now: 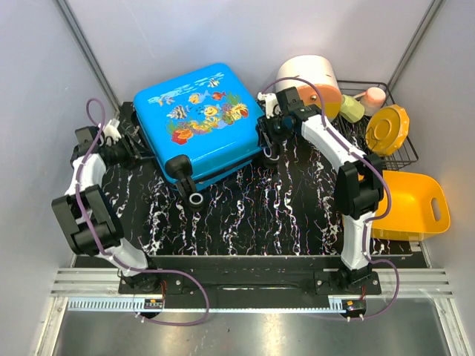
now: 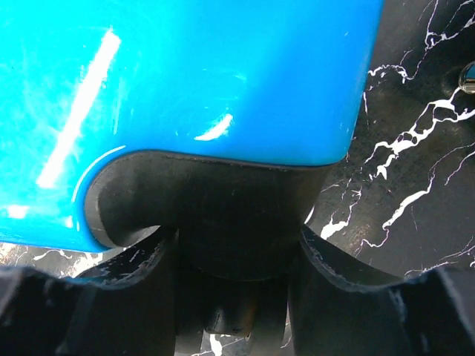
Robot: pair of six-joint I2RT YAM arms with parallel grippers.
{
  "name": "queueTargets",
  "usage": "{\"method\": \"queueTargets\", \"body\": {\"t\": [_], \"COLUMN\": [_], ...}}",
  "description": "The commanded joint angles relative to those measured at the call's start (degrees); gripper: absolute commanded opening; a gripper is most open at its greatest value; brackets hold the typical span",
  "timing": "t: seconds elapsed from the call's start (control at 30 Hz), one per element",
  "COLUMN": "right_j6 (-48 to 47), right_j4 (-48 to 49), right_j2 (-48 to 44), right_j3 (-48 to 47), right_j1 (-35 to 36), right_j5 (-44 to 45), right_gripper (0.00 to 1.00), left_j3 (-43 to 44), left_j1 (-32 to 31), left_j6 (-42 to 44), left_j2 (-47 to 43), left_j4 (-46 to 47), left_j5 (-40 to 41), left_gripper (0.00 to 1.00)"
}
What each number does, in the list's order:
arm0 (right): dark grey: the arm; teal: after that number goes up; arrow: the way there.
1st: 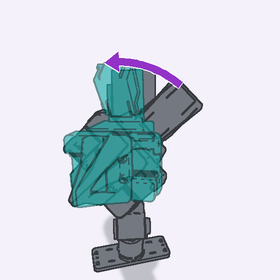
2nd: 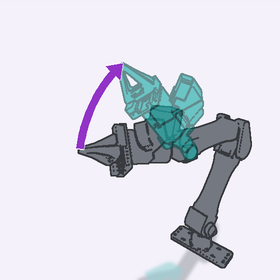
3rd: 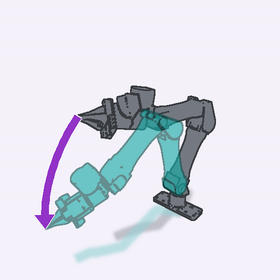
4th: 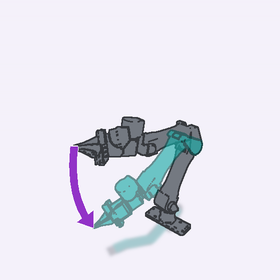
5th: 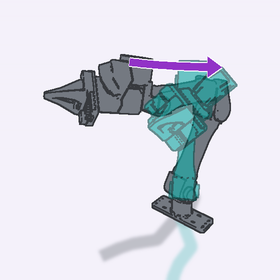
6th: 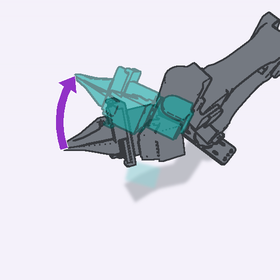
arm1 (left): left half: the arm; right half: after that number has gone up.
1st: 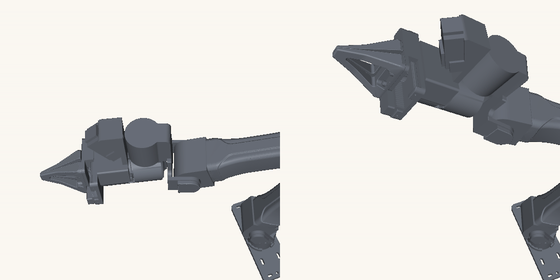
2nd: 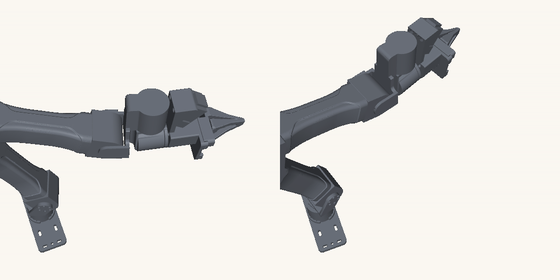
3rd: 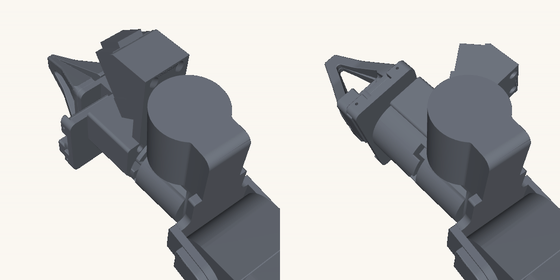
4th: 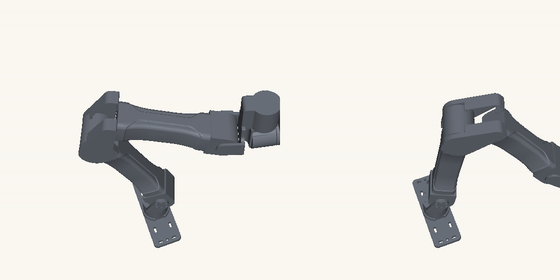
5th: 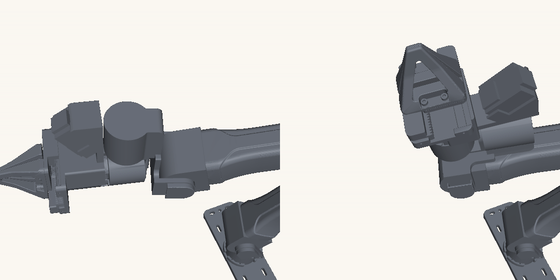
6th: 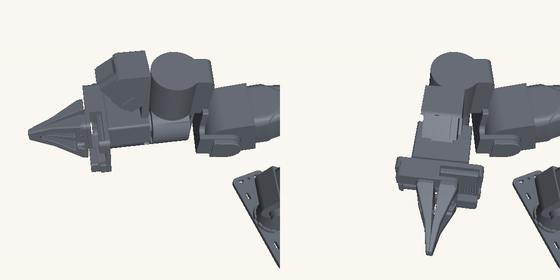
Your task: Open, take out, and arrange the luggage
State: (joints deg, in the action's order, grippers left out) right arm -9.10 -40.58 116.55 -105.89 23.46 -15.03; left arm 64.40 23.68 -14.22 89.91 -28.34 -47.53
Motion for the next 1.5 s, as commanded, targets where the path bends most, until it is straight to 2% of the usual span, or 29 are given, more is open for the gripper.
{"method": "queueTargets", "body": {"t": [0.0, 0.17, 0.23, 0.27, 0.3, 0.37, 0.4, 0.47, 0.5, 0.63, 0.73, 0.77, 0.8, 0.87, 0.97, 1.07, 1.27, 1.47], "right_j6": [-0.59, 7.07, 8.84, 8.84, 7.97, 7.44, 7.26, 6.30, 5.94, 4.27, 3.74, 3.74, 3.22, 1.29, 0.32, 1.01, 2.25, 1.11], "right_j4": [0.05, 5.68, 5.60, 5.07, 4.63, 4.63, 4.54, 4.28, 3.93, 1.38, 0.76, -0.19, -1.25, -5.01, -9.07, -8.30, -5.13, -2.41], "right_j2": [0.78, 3.50, 5.08, 5.35, 5.35, 4.39, 4.12, 3.07, 2.81, 0.97, -1.14, -1.24, -1.24, -0.19, 0.52, -2.11, -7.56, -7.66], "right_j3": [-2.56, -7.92, -12.92, -14.51, -16.53, -17.68, -18.30, -18.39, -18.48, -17.08, -14.53, -14.44, -14.78, -15.49, -15.76, -10.85, -0.91, 2.70], "right_j1": [6.14, 10.20, 10.11, 10.02, 9.85, 8.71, 8.27, 7.13, 6.77, 6.24, 6.33, 6.33, 6.33, 6.33, 6.42, 6.33, 6.77, 7.12], "right_j5": [-11.69, -10.21, -7.05, -5.90, -3.63, -2.12, -0.98, -0.01, 0.43, 1.40, 0.96, 1.23, 1.14, 1.58, 4.38, 5.71, 0.44, 6.40], "right_gripper": [0.00, 0.00, 0.00, 0.00, 0.00, 0.00, 0.00, 0.00, 0.00, 0.00, 0.00, 0.07, 0.25, 0.75, 0.99, 1.00, 1.00, 0.98], "left_j3": [8.09, 20.05, 23.55, 24.27, 24.80, 25.25, 24.81, 21.65, 20.86, 19.01, 18.48, 18.57, 18.74, 20.23, 22.78, 24.37, 24.11, 23.93], "left_j1": [-1.80, -1.89, -1.97, -1.89, -1.97, -1.97, -1.97, -1.71, -1.62, -1.80, -1.80, -1.71, -1.71, -1.80, -2.23, -3.73, -7.24, -10.49], "left_j6": [-2.21, -6.08, -4.78, -3.46, -1.79, 5.84, 10.48, 13.76, 18.83, 27.20, 31.17, 32.05, 32.93, 34.16, 35.57, 37.42, 38.56, 39.44], "left_j2": [6.67, 15.64, 16.09, 15.57, 13.73, 10.83, 6.72, 2.14, -1.80, -8.69, -12.29, -12.91, -13.53, -13.53, -13.44, -15.02, -17.05, -18.71], "left_j4": [7.32, 8.65, 6.73, 5.32, 3.92, -2.03, -3.46, -6.37, -7.95, -18.12, -21.74, -22.72, -23.42, -26.50, -29.40, -30.29, -31.43, -31.16], "left_j5": [0.42, 0.59, -0.02, 0.07, 0.07, 0.68, 1.64, 2.27, 1.39, 1.30, 1.83, 1.74, 1.56, 0.77, -0.55, 0.68, 3.23, 4.54], "left_gripper": [0.43, 0.37, 0.39, 0.42, 0.50, 0.61, 0.68, 0.74, 0.81, 0.86, 0.87, 0.88, 0.88, 0.89, 0.93, 0.98, 0.99, 0.99]}}
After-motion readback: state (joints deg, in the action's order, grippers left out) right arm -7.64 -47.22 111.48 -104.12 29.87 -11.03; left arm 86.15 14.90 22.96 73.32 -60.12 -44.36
